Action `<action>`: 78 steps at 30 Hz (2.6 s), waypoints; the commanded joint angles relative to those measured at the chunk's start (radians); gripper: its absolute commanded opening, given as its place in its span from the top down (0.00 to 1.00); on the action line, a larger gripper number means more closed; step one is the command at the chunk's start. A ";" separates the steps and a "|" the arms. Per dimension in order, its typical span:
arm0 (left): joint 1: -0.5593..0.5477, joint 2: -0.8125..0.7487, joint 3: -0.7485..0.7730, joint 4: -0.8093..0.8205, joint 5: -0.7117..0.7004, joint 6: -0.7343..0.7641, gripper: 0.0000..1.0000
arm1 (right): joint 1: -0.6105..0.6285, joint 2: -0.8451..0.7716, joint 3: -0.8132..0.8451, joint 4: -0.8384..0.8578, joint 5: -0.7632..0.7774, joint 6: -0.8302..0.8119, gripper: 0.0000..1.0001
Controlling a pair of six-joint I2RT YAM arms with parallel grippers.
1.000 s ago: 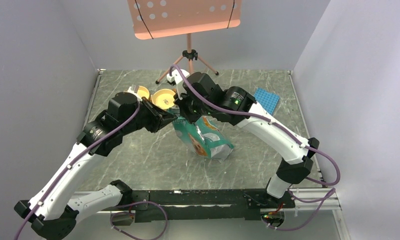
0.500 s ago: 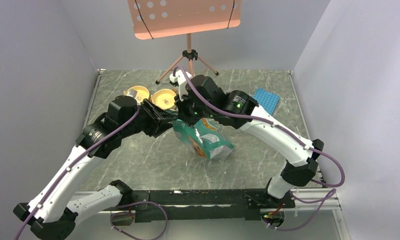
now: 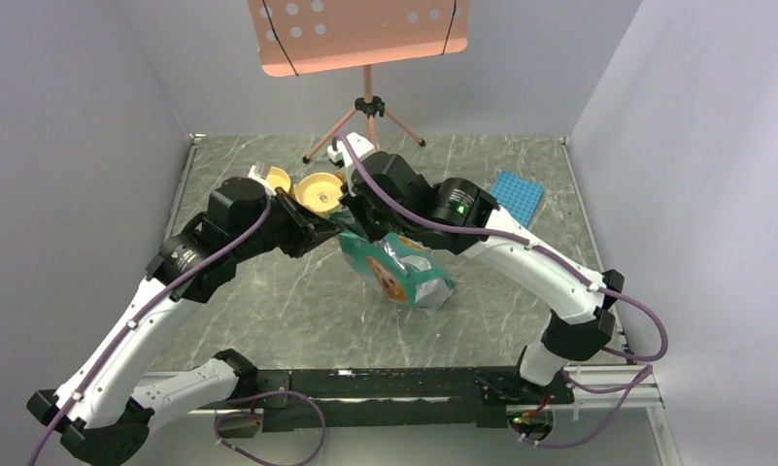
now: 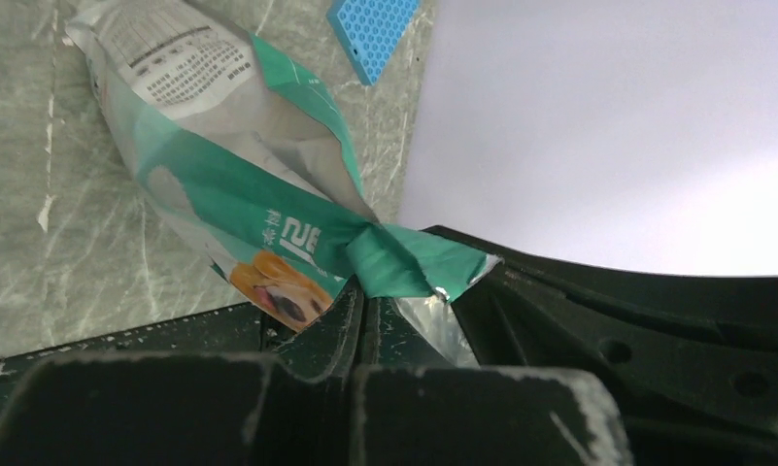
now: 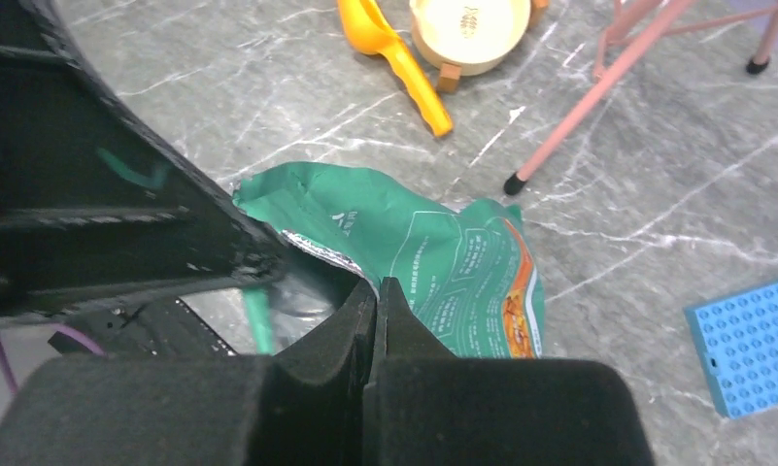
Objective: Serve the pet food
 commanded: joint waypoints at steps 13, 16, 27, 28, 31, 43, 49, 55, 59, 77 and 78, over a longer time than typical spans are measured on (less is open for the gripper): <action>0.048 0.012 0.126 -0.064 0.052 0.195 1.00 | -0.063 -0.051 0.069 -0.277 0.081 0.050 0.78; 0.048 0.022 0.120 -0.059 0.063 0.188 1.00 | -0.058 -0.043 0.086 -0.355 0.074 0.101 0.73; 0.050 0.041 0.132 -0.101 0.099 0.182 1.00 | -0.034 -0.050 0.021 -0.324 0.072 0.250 0.93; 0.050 0.036 0.128 -0.109 0.095 0.176 1.00 | -0.034 -0.040 0.022 -0.320 0.111 0.266 1.00; 0.050 0.027 0.131 -0.176 0.071 0.160 1.00 | -0.034 -0.005 0.058 -0.316 0.172 0.279 1.00; -0.036 -0.080 -0.096 0.041 0.119 -0.094 0.30 | -0.022 -0.084 -0.049 -0.114 0.166 0.365 1.00; -0.101 0.008 -0.024 0.052 0.085 -0.118 0.21 | -0.013 -0.082 -0.056 -0.120 0.184 0.351 1.00; -0.158 0.060 0.008 0.028 0.029 -0.135 0.38 | -0.010 -0.077 -0.034 -0.127 0.226 0.314 1.00; -0.158 0.088 -0.029 0.048 0.023 -0.130 0.78 | -0.011 -0.094 -0.045 -0.128 0.284 0.297 1.00; -0.160 0.112 0.033 0.036 0.057 -0.061 1.00 | -0.084 -0.017 0.023 -0.220 0.111 0.253 0.00; -0.159 0.113 0.035 0.035 0.060 -0.059 1.00 | -0.087 -0.010 0.035 -0.229 0.099 0.260 0.00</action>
